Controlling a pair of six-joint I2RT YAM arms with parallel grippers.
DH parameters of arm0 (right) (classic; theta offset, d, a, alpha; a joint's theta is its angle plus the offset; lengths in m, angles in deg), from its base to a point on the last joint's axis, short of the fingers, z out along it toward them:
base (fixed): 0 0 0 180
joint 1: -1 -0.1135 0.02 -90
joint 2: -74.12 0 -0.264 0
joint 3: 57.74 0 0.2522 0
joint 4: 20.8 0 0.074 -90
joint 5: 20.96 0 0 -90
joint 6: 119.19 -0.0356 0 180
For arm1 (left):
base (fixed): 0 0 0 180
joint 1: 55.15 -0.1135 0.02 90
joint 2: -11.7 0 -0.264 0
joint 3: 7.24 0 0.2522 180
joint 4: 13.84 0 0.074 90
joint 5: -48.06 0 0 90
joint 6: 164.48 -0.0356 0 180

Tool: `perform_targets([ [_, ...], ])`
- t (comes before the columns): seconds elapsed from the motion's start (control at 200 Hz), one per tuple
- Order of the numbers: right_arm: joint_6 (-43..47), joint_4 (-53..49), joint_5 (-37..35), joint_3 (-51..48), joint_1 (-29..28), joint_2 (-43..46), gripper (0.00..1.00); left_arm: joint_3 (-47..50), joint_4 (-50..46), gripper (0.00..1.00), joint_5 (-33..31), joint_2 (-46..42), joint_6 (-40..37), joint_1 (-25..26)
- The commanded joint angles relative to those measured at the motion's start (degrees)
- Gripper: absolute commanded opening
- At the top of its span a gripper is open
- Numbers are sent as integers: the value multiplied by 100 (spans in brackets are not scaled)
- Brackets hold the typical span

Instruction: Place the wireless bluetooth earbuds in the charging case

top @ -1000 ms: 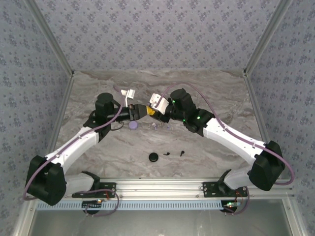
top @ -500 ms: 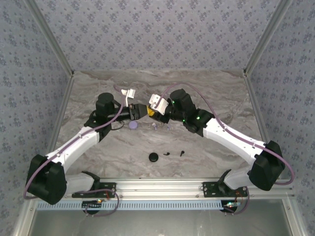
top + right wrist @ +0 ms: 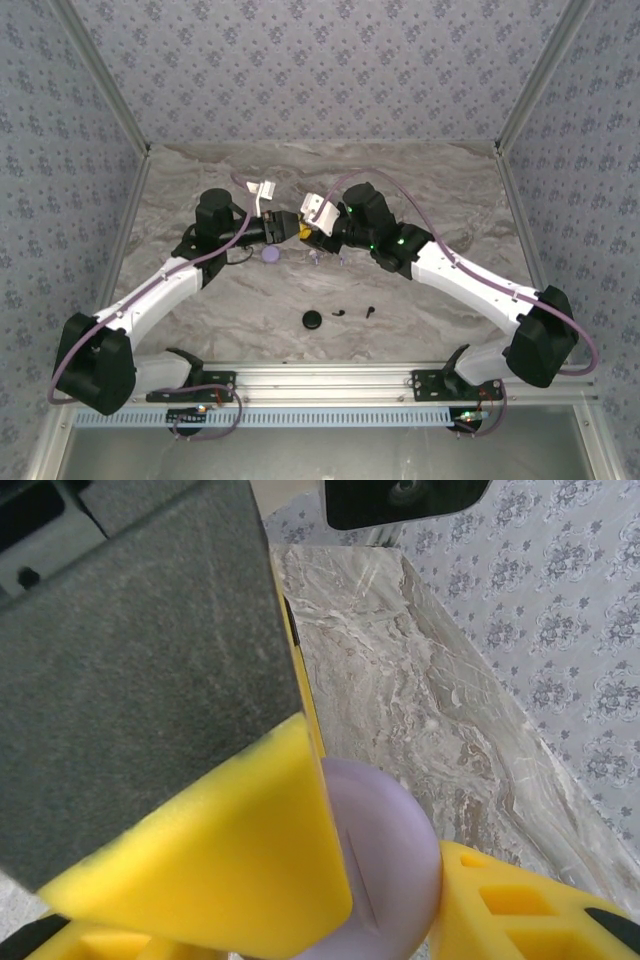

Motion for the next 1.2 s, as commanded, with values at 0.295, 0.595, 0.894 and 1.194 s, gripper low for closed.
perform_targets([
  [0.295, -309, -94, -98, 58, 132, -42, 48, -109, -43, 40, -68, -157, -192, 48],
  [0.595, -358, -47, 150, 80, 124, -56, 50, -111, 54, 26, -40, -129, -199, 48],
  [0.894, -464, -287, 436, 89, 228, 136, 68, -28, 570, 19, -224, -158, -437, 88],
  [1.194, -946, -17, 1000, -475, 709, 1097, 88, 232, 1478, 16, -748, -214, -1390, 354],
])
